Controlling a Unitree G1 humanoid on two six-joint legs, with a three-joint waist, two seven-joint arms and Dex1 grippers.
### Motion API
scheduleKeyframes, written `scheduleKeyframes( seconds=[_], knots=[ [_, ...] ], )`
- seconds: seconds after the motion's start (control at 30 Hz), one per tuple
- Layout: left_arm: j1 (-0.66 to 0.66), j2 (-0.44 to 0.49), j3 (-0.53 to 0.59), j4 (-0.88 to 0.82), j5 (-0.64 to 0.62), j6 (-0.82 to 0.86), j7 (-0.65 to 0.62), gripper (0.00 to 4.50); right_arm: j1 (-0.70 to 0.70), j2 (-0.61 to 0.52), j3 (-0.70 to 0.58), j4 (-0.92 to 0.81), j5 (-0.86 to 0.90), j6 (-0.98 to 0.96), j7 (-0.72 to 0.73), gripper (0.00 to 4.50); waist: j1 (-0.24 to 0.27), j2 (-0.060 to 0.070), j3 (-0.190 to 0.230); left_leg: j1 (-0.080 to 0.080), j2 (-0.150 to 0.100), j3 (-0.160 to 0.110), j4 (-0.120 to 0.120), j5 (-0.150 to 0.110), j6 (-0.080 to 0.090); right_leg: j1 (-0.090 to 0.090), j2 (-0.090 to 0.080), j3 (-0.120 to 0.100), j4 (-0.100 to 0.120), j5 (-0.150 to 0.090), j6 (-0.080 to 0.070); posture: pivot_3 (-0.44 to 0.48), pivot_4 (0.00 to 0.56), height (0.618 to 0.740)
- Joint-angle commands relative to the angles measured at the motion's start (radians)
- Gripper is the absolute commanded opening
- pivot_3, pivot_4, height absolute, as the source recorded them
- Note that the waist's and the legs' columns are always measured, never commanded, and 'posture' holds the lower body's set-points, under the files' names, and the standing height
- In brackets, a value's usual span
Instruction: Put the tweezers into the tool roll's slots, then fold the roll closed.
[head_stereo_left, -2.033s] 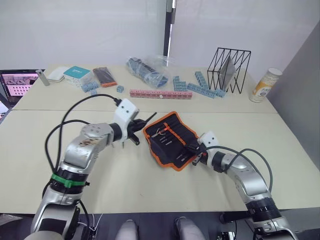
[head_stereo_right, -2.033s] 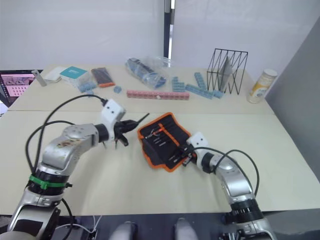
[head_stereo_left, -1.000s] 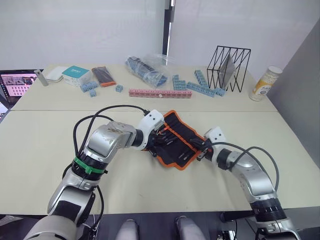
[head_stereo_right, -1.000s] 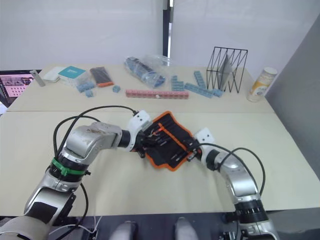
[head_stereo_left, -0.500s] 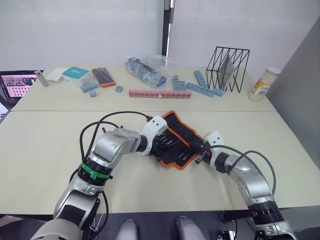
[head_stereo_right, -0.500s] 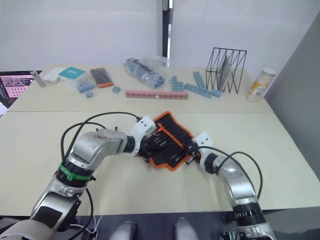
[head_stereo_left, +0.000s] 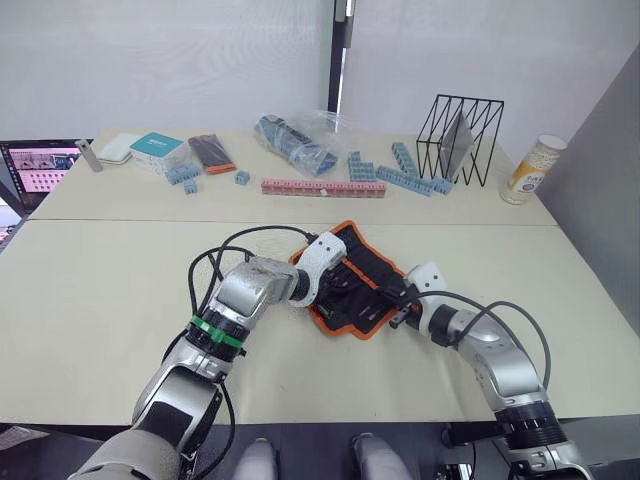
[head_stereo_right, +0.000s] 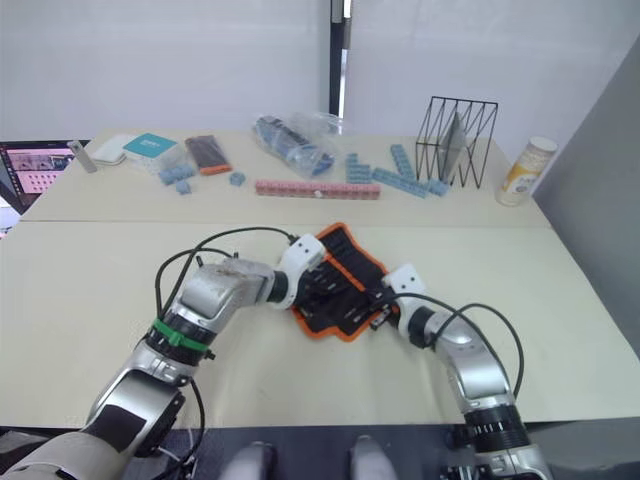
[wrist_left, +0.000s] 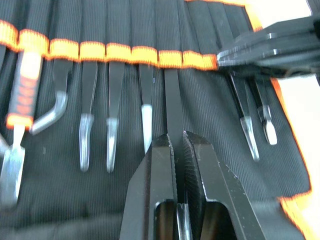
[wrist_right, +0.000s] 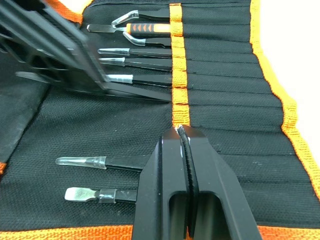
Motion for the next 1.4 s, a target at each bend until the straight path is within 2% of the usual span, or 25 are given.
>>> scheduleKeyframes(
  seconds=[0.03, 0.2, 0.5, 0.67, 0.83, 0.93, 1.1, 1.3, 1.37, 1.4],
  knots=[
    [-0.025, -0.023, -0.011, 0.021, 0.033, -0.052, 0.0, 0.04, 0.013, -0.01, 0.012, 0.002, -0.006, 0.024, 0.01, 0.0, -0.001, 0.0, 0.0, 0.0, 0.0, 0.0, 0.0, 0.0, 0.0, 0.0, 0.0, 0.0, 0.0, 0.0, 0.0, 0.0, 0.15, 0.737],
    [-0.034, -0.063, -0.01, 0.076, 0.053, -0.105, -0.013, 0.04, 0.013, -0.011, 0.013, 0.009, -0.007, 0.031, 0.011, 0.0, 0.0, 0.0, 0.0, 0.0, 0.0, 0.0, 0.0, 0.0, 0.0, 0.001, 0.0, 0.0, 0.0, 0.0, 0.0, 0.0, 0.15, 0.737],
    [-0.107, -0.139, 0.004, 0.396, 0.124, -0.402, -0.084, 0.04, 0.024, -0.018, 0.011, -0.008, 0.001, 0.059, 0.018, 0.0, 0.002, 0.0, 0.0, 0.001, -0.001, 0.0, 0.003, 0.0, 0.0, 0.003, 0.0, 0.0, 0.0, 0.001, 0.001, 0.0, 0.15, 0.737],
    [-0.148, -0.177, 0.025, 0.516, 0.149, -0.48, -0.1, 0.04, 0.04, -0.02, 0.006, -0.028, 0.003, 0.071, 0.015, 0.0, 0.004, 0.0, 0.0, 0.001, -0.001, -0.001, 0.004, 0.0, 0.0, 0.004, 0.0, 0.0, 0.0, 0.001, 0.002, 0.0, 0.15, 0.737],
    [-0.151, -0.183, 0.047, 0.538, 0.165, -0.515, -0.11, 0.04, 0.062, -0.022, -0.004, -0.053, 0.006, 0.082, 0.007, 0.0, 0.005, 0.0, 0.0, 0.001, -0.002, -0.002, 0.005, 0.0, 0.0, 0.006, 0.0, 0.0, 0.0, 0.001, 0.002, 0.0, 0.15, 0.737],
    [-0.126, -0.17, 0.086, 0.491, 0.141, -0.47, -0.109, 0.04, 0.066, -0.022, -0.01, -0.053, 0.004, 0.079, -0.001, 0.0, 0.003, 0.0, 0.0, 0.001, -0.002, -0.002, 0.006, 0.0, 0.0, 0.006, 0.0, 0.001, 0.0, 0.002, 0.003, 0.0, 0.15, 0.737],
    [-0.067, -0.123, 0.117, 0.339, 0.121, -0.379, -0.126, 1.85, 0.052, -0.016, -0.024, -0.043, 0.007, 0.053, -0.008, 0.0, -0.003, 0.0, 0.0, 0.001, -0.002, -0.002, 0.005, 0.0, 0.001, 0.005, 0.0, 0.001, 0.0, 0.002, 0.003, 0.0, 0.15, 0.737],
    [0.001, -0.042, 0.186, 0.067, 0.032, -0.149, -0.136, 3.85, 0.025, -0.011, -0.088, -0.061, 0.105, 0.019, 0.05, 0.0, -0.024, 0.001, 0.0, -0.001, -0.002, -0.002, 0.005, 0.001, 0.001, 0.001, 0.0, 0.002, 0.003, 0.002, 0.003, 0.0, 0.15, 0.737],
    [0.019, -0.021, 0.209, -0.016, 0.004, -0.085, -0.132, 4.46, 0.01, -0.021, -0.107, -0.041, 0.109, 0.01, 0.053, 0.0, -0.024, 0.001, 0.0, -0.001, -0.002, -0.002, 0.005, 0.001, 0.001, 0.001, 0.0, 0.001, 0.003, 0.002, 0.003, 0.0, 0.15, 0.737],
    [0.028, -0.007, 0.219, -0.055, -0.007, -0.059, -0.13, 4.46, 0.001, -0.025, -0.112, -0.027, 0.106, 0.009, 0.052, 0.0, -0.024, 0.001, 0.0, -0.002, -0.002, -0.002, 0.005, 0.001, 0.001, 0.001, 0.0, 0.002, 0.003, 0.002, 0.003, 0.0, 0.15, 0.737]
  ],
)
